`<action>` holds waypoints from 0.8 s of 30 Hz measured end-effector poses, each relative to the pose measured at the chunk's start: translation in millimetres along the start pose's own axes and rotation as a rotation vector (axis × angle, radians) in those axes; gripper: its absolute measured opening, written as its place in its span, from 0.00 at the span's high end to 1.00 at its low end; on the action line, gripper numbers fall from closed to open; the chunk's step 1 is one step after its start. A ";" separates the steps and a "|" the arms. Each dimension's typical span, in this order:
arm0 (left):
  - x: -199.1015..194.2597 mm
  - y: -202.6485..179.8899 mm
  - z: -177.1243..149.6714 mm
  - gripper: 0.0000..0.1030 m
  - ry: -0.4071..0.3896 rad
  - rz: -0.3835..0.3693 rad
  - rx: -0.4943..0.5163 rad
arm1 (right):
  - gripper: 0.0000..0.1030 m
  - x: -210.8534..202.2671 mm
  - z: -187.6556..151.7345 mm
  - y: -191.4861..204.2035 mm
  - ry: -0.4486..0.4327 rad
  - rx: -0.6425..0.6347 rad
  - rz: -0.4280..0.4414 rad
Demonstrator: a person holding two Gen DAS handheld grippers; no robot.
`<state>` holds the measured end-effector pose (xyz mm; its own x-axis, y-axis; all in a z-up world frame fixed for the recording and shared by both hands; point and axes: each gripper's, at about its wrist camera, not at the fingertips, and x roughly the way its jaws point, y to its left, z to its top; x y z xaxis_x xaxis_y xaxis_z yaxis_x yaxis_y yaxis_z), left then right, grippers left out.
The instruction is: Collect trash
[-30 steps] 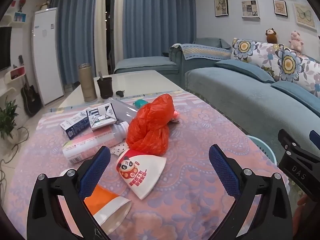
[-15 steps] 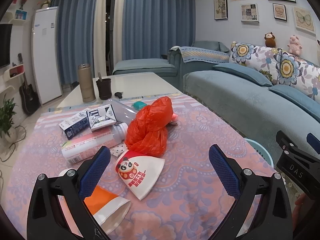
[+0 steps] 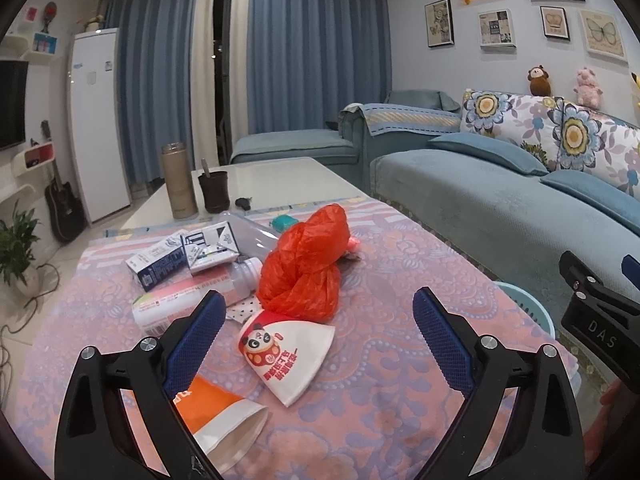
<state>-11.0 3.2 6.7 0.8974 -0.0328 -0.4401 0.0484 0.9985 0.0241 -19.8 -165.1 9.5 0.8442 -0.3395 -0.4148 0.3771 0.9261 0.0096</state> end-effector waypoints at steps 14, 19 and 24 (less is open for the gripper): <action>-0.4 6.1 -1.6 0.11 0.002 -0.004 -0.029 | 0.07 -1.2 -0.3 3.0 0.001 -0.010 0.023; -1.0 7.0 -1.6 0.11 0.001 -0.004 -0.028 | 0.07 -2.2 -1.0 4.8 0.000 -0.019 0.030; -0.8 7.0 -1.6 0.11 0.002 -0.004 -0.034 | 0.07 -3.0 -1.3 7.6 0.001 -0.030 0.043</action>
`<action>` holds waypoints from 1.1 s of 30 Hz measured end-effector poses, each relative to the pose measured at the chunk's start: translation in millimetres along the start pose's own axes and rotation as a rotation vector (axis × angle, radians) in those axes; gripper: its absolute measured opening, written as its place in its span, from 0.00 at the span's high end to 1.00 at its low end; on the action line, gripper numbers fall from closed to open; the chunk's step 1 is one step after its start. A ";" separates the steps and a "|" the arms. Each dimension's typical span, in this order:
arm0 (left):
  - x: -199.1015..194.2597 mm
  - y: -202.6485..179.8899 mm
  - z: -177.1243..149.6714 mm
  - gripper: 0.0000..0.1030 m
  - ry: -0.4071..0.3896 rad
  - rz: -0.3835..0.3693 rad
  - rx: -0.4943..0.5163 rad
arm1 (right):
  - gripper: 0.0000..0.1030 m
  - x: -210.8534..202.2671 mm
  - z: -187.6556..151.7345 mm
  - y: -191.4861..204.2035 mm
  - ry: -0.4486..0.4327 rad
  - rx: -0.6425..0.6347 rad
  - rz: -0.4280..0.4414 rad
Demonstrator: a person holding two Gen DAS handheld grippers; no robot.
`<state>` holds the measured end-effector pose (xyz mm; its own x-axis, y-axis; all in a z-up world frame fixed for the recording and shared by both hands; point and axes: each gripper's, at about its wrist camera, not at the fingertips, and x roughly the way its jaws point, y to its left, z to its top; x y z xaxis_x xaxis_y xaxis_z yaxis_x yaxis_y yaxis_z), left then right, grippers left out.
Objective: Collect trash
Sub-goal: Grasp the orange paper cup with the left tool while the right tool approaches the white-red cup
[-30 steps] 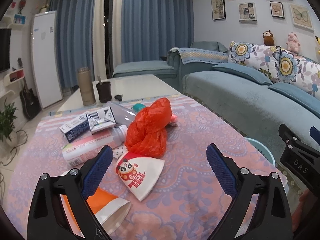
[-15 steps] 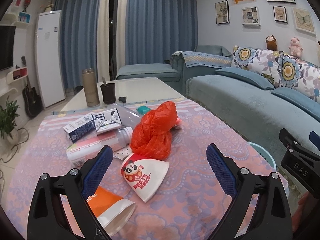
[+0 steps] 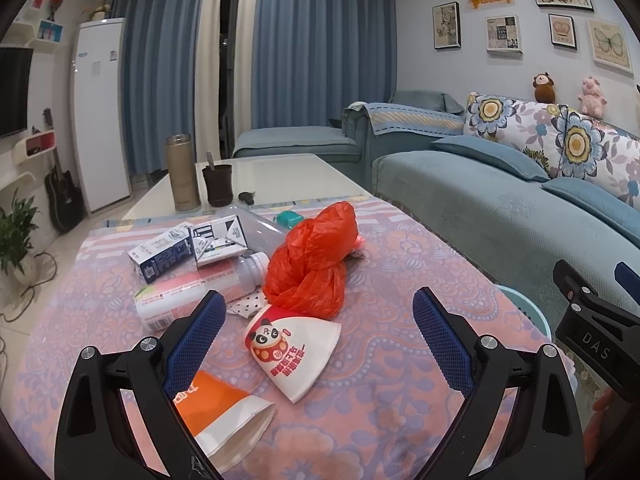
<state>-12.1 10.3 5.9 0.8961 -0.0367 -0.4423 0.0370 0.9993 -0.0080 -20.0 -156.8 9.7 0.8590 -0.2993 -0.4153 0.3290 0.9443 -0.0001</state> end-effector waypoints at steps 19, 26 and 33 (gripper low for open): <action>-2.9 100.5 -10.5 0.10 0.185 0.018 -0.230 | 0.67 11.6 8.1 34.7 0.077 -0.112 0.318; 23.3 119.2 -33.3 0.10 0.362 0.092 -0.321 | 0.33 21.0 4.9 78.2 0.128 -0.190 0.512; 45.9 130.1 -52.1 0.17 0.486 0.069 -0.439 | 0.33 54.3 -10.9 124.5 0.296 -0.261 0.658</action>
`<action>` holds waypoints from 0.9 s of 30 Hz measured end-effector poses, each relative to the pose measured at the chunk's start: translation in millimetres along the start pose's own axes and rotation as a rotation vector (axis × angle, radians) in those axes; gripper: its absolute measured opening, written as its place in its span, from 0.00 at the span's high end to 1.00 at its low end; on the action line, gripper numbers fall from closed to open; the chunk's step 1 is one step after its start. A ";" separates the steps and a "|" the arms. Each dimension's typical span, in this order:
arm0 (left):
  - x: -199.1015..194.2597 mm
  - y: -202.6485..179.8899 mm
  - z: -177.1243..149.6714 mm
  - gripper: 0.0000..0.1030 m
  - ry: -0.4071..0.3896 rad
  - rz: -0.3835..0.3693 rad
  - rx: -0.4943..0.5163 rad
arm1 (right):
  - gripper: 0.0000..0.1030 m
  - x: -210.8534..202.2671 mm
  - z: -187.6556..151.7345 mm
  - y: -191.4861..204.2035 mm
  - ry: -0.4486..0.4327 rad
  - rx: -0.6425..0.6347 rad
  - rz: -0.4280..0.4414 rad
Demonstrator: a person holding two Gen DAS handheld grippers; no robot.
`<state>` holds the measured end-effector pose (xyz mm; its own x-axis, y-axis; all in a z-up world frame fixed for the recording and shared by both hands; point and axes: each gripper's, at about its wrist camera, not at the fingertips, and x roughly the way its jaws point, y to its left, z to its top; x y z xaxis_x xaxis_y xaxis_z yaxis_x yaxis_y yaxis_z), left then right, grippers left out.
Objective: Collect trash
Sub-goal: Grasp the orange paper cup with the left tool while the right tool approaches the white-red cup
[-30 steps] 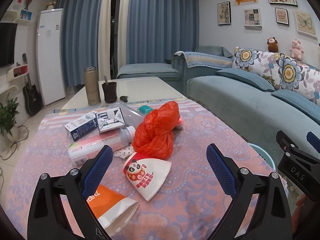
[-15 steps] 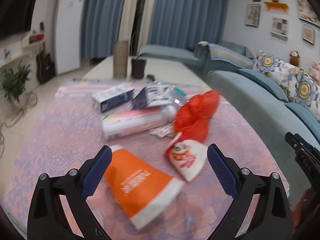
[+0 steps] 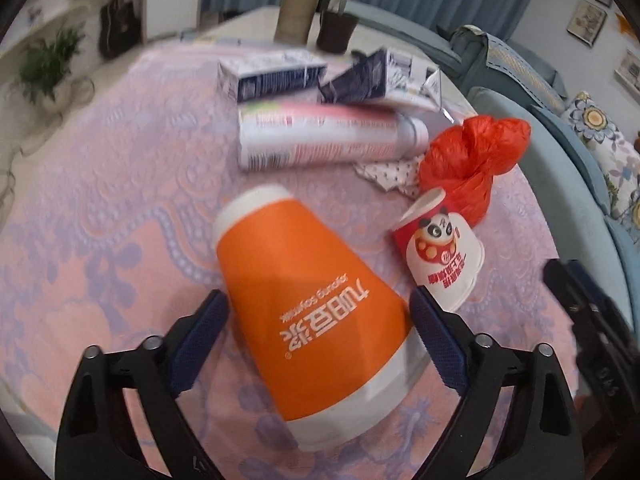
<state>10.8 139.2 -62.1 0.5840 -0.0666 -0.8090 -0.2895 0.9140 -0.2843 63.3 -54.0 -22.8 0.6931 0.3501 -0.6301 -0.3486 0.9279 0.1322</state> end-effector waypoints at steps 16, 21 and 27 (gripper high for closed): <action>-9.7 -9.3 -9.4 0.58 -0.068 -0.105 0.118 | 0.27 84.0 6.4 7.0 0.217 0.049 0.131; -15.8 2.3 -3.9 0.58 -0.079 -0.109 0.097 | 0.26 97.6 11.4 9.3 0.259 0.083 0.185; -24.1 16.5 -2.7 0.58 -0.096 -0.112 0.083 | 0.26 98.1 15.8 40.4 0.273 0.033 0.232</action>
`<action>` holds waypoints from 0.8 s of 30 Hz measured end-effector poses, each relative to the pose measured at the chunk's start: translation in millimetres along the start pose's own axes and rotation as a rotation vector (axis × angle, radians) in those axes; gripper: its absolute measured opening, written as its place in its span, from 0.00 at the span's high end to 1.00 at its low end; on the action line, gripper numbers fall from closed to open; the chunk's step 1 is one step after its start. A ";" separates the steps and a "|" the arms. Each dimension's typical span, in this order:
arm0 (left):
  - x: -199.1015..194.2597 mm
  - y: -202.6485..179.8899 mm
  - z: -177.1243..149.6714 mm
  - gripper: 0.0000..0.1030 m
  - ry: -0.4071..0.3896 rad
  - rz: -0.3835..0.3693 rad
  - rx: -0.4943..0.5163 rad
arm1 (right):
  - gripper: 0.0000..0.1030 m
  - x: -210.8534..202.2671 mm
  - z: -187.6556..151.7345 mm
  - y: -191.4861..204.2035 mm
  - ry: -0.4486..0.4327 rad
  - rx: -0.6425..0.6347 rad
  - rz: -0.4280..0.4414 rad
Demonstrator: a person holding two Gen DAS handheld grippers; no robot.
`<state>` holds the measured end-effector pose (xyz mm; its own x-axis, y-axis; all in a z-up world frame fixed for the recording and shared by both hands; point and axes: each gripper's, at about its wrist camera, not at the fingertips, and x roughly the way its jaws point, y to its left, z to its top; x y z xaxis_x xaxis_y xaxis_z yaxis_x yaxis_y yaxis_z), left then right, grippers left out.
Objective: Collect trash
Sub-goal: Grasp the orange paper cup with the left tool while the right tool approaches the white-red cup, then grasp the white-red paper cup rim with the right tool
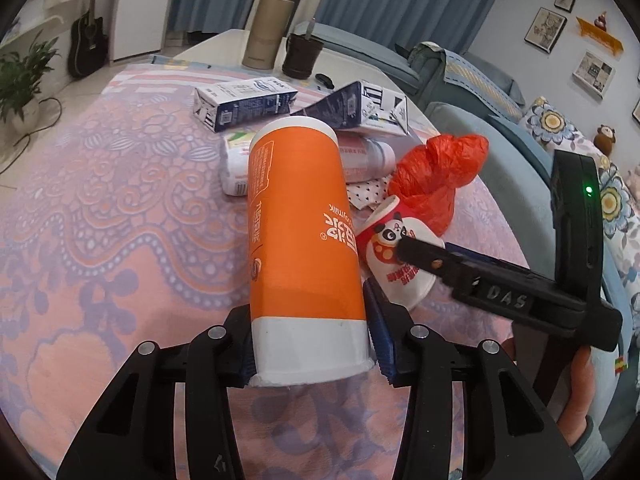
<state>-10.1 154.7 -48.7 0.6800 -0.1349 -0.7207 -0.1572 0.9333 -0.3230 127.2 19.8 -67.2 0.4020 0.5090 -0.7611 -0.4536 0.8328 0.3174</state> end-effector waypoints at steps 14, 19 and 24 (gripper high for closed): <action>-6.6 18.6 3.9 0.57 -0.032 0.009 -0.023 | 0.59 -20.2 -14.4 37.8 -0.079 -0.138 -0.044; -10.5 26.2 5.8 0.57 -0.037 0.017 -0.032 | 0.70 -33.0 -27.4 51.9 -0.118 -0.243 -0.016; -16.1 32.1 5.5 0.56 -0.052 0.020 -0.037 | 0.70 -30.5 -41.2 76.6 -0.095 -0.340 0.092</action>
<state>-22.2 188.7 -44.1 0.7123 -0.0984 -0.6949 -0.1969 0.9223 -0.3325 47.4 59.1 -42.9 0.4118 0.6099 -0.6770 -0.7233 0.6707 0.1642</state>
